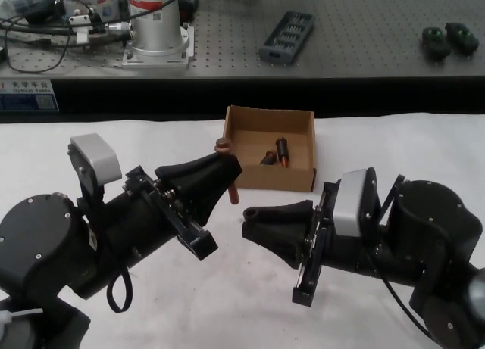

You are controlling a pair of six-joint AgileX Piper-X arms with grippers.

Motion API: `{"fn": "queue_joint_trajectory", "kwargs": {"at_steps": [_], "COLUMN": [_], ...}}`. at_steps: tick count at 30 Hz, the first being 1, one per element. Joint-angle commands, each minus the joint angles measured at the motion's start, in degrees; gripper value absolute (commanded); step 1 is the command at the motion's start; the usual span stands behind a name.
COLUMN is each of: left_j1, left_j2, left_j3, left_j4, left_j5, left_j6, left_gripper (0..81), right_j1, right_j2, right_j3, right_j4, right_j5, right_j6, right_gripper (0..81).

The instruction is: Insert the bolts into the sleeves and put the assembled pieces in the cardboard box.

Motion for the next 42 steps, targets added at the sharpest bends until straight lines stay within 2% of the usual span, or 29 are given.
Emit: {"fn": "queue_joint_trajectory", "kwargs": {"at_steps": [1, 11, 22, 27, 42], "left_j1": [0.2, 0.2, 0.2, 0.2, 0.1], "left_j2": [1.2, 1.3, 1.3, 2.2, 4.0], "left_j3": [-0.5, -0.5, -0.5, -0.7, -2.3], "left_j4": [-2.9, -2.8, -2.8, -2.8, -2.8], "left_j5": [-1.3, -0.8, -0.8, 2.6, 5.4], "left_j6": [-3.0, -3.7, -8.6, -8.9, -9.1], "left_gripper": [0.7, 0.7, 0.7, 0.7, 0.7], "right_j1": [-0.9, -0.9, -0.9, -0.9, -0.9], "right_j2": [0.4, 0.4, 0.4, 0.4, 0.4], "right_j3": [-0.7, -0.7, -0.7, -0.7, -0.7], "right_j4": [-4.8, -4.8, -4.8, -4.8, -4.8], "right_j5": [-1.8, -2.1, -3.3, -4.1, -4.3], "right_j6": [2.9, 2.9, 2.9, 2.9, 2.9], "right_gripper": [7.3, 7.3, 7.3, 7.3, 7.3]}}
